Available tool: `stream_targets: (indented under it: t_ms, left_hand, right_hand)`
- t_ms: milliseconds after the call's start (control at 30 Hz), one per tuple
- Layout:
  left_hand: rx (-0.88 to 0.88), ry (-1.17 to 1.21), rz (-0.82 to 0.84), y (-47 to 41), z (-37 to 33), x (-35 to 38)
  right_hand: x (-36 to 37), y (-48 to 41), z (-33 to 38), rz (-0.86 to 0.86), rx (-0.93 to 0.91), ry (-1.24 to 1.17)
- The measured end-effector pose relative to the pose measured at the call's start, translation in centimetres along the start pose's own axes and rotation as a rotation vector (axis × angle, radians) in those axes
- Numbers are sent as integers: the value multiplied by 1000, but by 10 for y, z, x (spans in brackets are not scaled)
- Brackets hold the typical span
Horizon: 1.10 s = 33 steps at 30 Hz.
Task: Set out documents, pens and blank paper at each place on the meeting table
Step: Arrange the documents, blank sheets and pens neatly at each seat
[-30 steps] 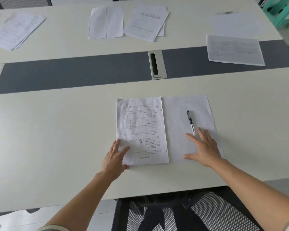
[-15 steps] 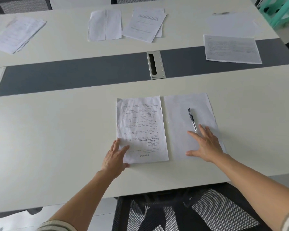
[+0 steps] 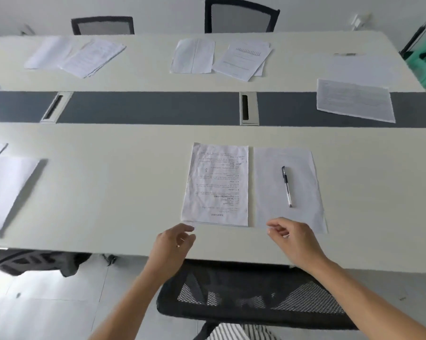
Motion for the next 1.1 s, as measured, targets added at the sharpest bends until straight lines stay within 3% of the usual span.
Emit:
stream_targets:
  t_ms: [100, 333, 700, 1100]
  left_hand:
    - [-87, 191, -103, 69, -3, -5]
    - [-281, 552, -546, 230, 7, -36]
    - [-469, 669, -856, 432, 109, -87]
    - [-555, 613, -1067, 598, 287, -234]
  right_hand:
    - [9, 41, 1, 113, -40, -96]
    - [40, 127, 31, 385, -12, -270]
    - [180, 233, 152, 647, -228, -87]
    - [355, 352, 281, 681, -213, -84]
Point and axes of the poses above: each hand's wrist, its own y-axis away from the middle knuckle, its own x-axis out of the palm, z = x × y, the point moved 7 cm from there along -y, towards the middle knuckle, and after that the axes turned 14 degrees about x, right-handed, at the moved point
